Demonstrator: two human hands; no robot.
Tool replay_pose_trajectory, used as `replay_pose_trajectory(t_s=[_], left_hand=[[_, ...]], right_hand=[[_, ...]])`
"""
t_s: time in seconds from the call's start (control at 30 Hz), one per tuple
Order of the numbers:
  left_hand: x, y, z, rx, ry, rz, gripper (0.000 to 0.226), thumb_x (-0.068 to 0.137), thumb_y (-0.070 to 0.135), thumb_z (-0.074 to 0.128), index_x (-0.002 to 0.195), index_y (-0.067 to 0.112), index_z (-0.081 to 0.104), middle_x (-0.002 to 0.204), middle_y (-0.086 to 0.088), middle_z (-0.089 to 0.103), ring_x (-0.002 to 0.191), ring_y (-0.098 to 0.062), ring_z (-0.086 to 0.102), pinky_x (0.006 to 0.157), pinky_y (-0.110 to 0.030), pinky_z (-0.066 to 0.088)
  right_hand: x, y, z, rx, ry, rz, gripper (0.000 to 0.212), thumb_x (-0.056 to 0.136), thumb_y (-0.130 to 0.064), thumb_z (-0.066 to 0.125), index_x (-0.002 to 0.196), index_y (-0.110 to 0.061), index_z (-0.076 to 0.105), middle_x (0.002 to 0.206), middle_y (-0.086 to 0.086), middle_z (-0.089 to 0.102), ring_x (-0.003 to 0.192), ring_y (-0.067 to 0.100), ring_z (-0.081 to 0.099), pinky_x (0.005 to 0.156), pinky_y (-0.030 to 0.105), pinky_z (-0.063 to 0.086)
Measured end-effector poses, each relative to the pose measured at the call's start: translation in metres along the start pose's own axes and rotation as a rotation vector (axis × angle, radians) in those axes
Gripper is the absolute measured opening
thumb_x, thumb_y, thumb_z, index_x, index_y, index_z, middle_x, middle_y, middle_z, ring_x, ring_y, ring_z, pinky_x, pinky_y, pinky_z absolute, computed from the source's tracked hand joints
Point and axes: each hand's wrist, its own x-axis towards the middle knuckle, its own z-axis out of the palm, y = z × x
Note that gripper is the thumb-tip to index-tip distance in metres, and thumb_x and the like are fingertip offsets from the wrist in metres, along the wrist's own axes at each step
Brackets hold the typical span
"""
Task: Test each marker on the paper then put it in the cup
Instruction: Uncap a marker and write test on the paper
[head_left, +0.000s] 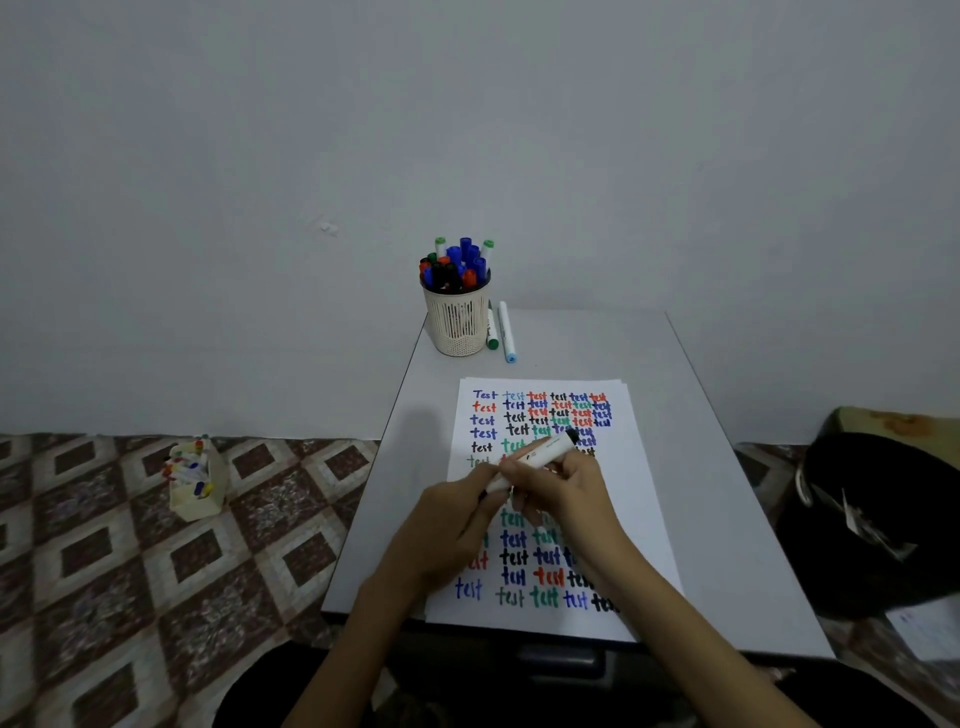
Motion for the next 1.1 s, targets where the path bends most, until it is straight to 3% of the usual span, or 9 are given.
replay_pose_trajectory(t_s=[0.17, 0.43, 0.57, 0.7, 0.77, 0.83, 0.9, 1.03, 1.1], left_hand=[[-0.001, 0.0, -0.002, 0.002, 0.046, 0.021, 0.042, 0.097, 0.045, 0.031, 0.113, 0.016, 0.056, 0.067, 0.015, 0.054, 0.056, -0.009, 0.059, 0.049, -0.017, 0.047], [-0.002, 0.002, -0.002, -0.06, 0.087, 0.0, 0.028, 0.095, 0.044, 0.035, 0.101, 0.025, 0.055, 0.055, 0.015, 0.048, 0.048, -0.001, 0.053, 0.048, -0.008, 0.037], [0.0, 0.0, -0.004, -0.093, 0.123, -0.006, 0.027, 0.095, 0.044, 0.039, 0.107, 0.028, 0.057, 0.055, 0.008, 0.053, 0.048, -0.008, 0.056, 0.046, -0.014, 0.042], [-0.001, 0.001, -0.005, 0.011, 0.136, 0.014, 0.037, 0.094, 0.049, 0.039, 0.114, 0.024, 0.058, 0.055, 0.018, 0.049, 0.052, 0.002, 0.056, 0.05, -0.007, 0.04], [-0.001, 0.001, -0.005, 0.092, 0.155, 0.006, 0.039, 0.094, 0.053, 0.038, 0.115, 0.027, 0.057, 0.054, 0.017, 0.045, 0.051, 0.002, 0.053, 0.049, -0.008, 0.039], [0.001, -0.001, -0.003, 0.16, 0.184, -0.023, 0.034, 0.093, 0.051, 0.041, 0.115, 0.029, 0.056, 0.06, 0.014, 0.048, 0.055, -0.002, 0.052, 0.052, -0.011, 0.042], [0.003, -0.005, 0.001, 0.263, 0.158, -0.009, 0.029, 0.092, 0.042, 0.044, 0.114, 0.027, 0.056, 0.08, 0.014, 0.052, 0.072, -0.001, 0.05, 0.064, -0.015, 0.044], [0.007, -0.014, 0.009, 0.362, 0.062, 0.019, 0.03, 0.09, 0.037, 0.043, 0.11, 0.024, 0.061, 0.103, 0.009, 0.053, 0.094, -0.003, 0.043, 0.079, -0.021, 0.034], [0.007, -0.015, 0.009, 0.357, 0.063, 0.008, 0.03, 0.089, 0.038, 0.044, 0.109, 0.023, 0.062, 0.104, 0.009, 0.054, 0.094, -0.003, 0.043, 0.079, -0.021, 0.033]], right_hand=[[0.003, 0.001, 0.003, 0.104, -0.029, 0.044, 0.021, 0.085, -0.005, 0.068, 0.092, 0.014, 0.061, 0.066, 0.013, 0.062, 0.055, 0.018, 0.054, 0.046, 0.022, 0.042], [0.005, 0.001, 0.001, 0.139, -0.075, 0.073, 0.011, 0.083, -0.005, 0.069, 0.085, 0.005, 0.064, 0.07, 0.017, 0.061, 0.057, 0.02, 0.054, 0.046, 0.022, 0.042], [0.007, -0.006, -0.004, 0.095, -0.099, 0.029, 0.017, 0.083, -0.001, 0.068, 0.094, 0.011, 0.062, 0.077, 0.02, 0.065, 0.061, 0.023, 0.059, 0.049, 0.026, 0.047], [0.008, -0.015, -0.011, -0.04, -0.121, 0.014, 0.02, 0.083, -0.004, 0.07, 0.097, 0.008, 0.063, 0.083, 0.019, 0.07, 0.065, 0.024, 0.065, 0.052, 0.026, 0.051], [0.014, -0.021, -0.019, 0.027, -0.07, -0.016, 0.016, 0.085, -0.003, 0.066, 0.094, 0.008, 0.06, 0.079, 0.017, 0.07, 0.059, 0.021, 0.064, 0.05, 0.024, 0.053], [0.026, -0.031, -0.035, 0.196, 0.054, -0.074, 0.005, 0.087, 0.0, 0.06, 0.086, 0.002, 0.055, 0.077, 0.015, 0.068, 0.057, 0.019, 0.064, 0.051, 0.023, 0.054], [0.044, -0.039, -0.058, 0.28, 0.2, -0.123, 0.012, 0.088, 0.002, 0.057, 0.081, -0.004, 0.051, 0.084, 0.015, 0.066, 0.064, 0.022, 0.068, 0.055, 0.024, 0.057], [0.069, -0.032, -0.089, 0.173, 0.273, -0.127, 0.006, 0.088, 0.0, 0.062, 0.087, -0.005, 0.059, 0.1, 0.018, 0.07, 0.085, 0.031, 0.071, 0.064, 0.031, 0.06], [0.075, -0.027, -0.096, 0.033, 0.25, -0.093, 0.011, 0.082, 0.002, 0.068, 0.08, -0.005, 0.06, 0.089, 0.018, 0.07, 0.077, 0.029, 0.07, 0.059, 0.033, 0.057]])
